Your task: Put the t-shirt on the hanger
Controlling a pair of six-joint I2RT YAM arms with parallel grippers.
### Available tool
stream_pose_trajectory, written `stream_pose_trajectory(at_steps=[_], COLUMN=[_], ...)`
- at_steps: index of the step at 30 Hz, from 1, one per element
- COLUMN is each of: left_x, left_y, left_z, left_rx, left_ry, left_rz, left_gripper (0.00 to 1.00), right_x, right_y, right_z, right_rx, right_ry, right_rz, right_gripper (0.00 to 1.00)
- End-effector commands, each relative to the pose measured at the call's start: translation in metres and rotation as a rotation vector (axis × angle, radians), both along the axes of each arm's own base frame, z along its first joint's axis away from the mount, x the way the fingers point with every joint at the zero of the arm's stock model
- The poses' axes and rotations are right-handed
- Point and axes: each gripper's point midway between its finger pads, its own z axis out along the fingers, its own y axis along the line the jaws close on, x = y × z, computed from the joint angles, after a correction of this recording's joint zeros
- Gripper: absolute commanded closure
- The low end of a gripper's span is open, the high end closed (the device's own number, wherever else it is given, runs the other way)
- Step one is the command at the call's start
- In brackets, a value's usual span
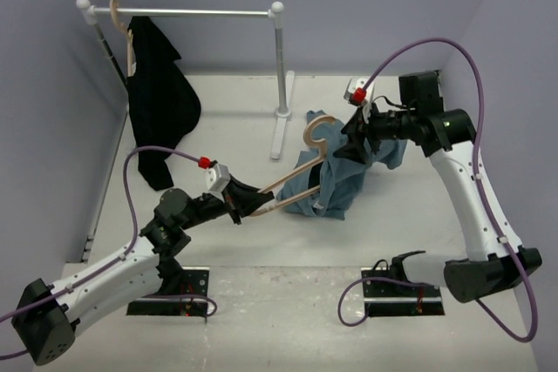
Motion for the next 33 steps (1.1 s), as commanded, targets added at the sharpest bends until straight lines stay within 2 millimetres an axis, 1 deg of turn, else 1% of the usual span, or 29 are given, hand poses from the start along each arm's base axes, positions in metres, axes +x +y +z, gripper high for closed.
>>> stream_pose_trajectory(at_steps=[1,3,4,5,7,8,13,14,15,16,17,20,21,23,24,26,27,28,29,30,31,32,33], left_x=[-0.015,-0.012,-0.011,-0.009,-0.005,-0.004,0.002,0.004,0.005,0.005,0.004,0.005,0.006,0.011,0.012,0.022,0.026,0.035,0.042,0.049,0.055,0.061,0.068], left_y=[0.002,0.002,0.001,0.002,0.000,-0.001,-0.003,-0.005,-0.008,-0.009,-0.013,-0.021,-0.023,-0.024,-0.025,-0.022,-0.021,-0.017,-0.014,-0.009,-0.003,0.003,0.007], left_z=[0.044,0.048,0.048,0.054,0.060,0.063,0.089,0.099,0.093,0.104,0.111,0.116,0.115,0.110,0.109,0.104,0.103,0.101,0.100,0.102,0.105,0.107,0.105], left_rx=[-0.118,-0.120,-0.119,-0.128,-0.131,-0.132,-0.142,-0.146,-0.126,-0.126,-0.119,-0.102,-0.096,-0.082,-0.080,-0.068,-0.062,-0.054,-0.048,-0.047,-0.050,-0.053,-0.052], left_ry=[-0.159,-0.168,-0.167,-0.177,-0.186,-0.191,-0.242,-0.255,-0.249,-0.268,-0.279,-0.284,-0.280,-0.263,-0.261,-0.240,-0.231,-0.207,-0.190,-0.174,-0.160,-0.146,-0.125], left_rz=[-0.055,-0.044,-0.043,-0.032,-0.023,-0.022,-0.007,-0.009,-0.014,-0.021,-0.041,-0.077,-0.083,-0.067,-0.066,-0.012,0.013,0.067,0.114,0.162,0.212,0.261,0.304], left_gripper=[1.00,1.00,1.00,1.00,1.00,1.00,1.00,1.00,1.00,1.00,1.00,1.00,1.00,1.00,1.00,1.00,0.98,0.84,0.56,0.34,0.17,0.00,0.00], right_x=[-0.009,-0.019,-0.019,-0.027,-0.035,-0.036,-0.043,-0.045,-0.046,-0.047,-0.049,-0.052,-0.052,-0.054,-0.054,-0.051,-0.048,-0.044,-0.044,-0.043,-0.042,-0.042,-0.041], right_y=[0.017,0.023,0.023,0.025,0.027,0.028,0.032,0.035,0.036,0.039,0.040,0.044,0.045,0.043,0.043,0.042,0.041,0.040,0.040,0.040,0.039,0.039,0.039], right_z=[0.013,0.016,0.016,0.020,0.023,0.024,0.030,0.030,0.031,0.034,0.039,0.054,0.057,0.064,0.066,0.070,0.071,0.070,0.071,0.072,0.072,0.072,0.072], right_rx=[0.089,0.128,0.129,0.155,0.180,0.184,0.215,0.217,0.216,0.225,0.240,0.284,0.290,0.292,0.297,0.291,0.286,0.282,0.283,0.284,0.284,0.284,0.284], right_ry=[0.038,0.048,0.048,0.054,0.056,0.058,0.065,0.067,0.064,0.056,0.047,0.005,-0.008,-0.071,-0.092,-0.140,-0.161,-0.174,-0.184,-0.190,-0.192,-0.193,-0.193], right_rz=[0.130,0.191,0.192,0.233,0.273,0.278,0.327,0.337,0.343,0.357,0.369,0.399,0.400,0.403,0.401,0.368,0.350,0.331,0.326,0.322,0.321,0.320,0.318], right_gripper=[0.34,0.34,0.34,0.34,0.34,0.34,0.36,0.36,0.37,0.42,0.45,0.65,0.74,0.99,1.00,1.00,1.00,1.00,1.00,1.00,1.00,1.00,1.00])
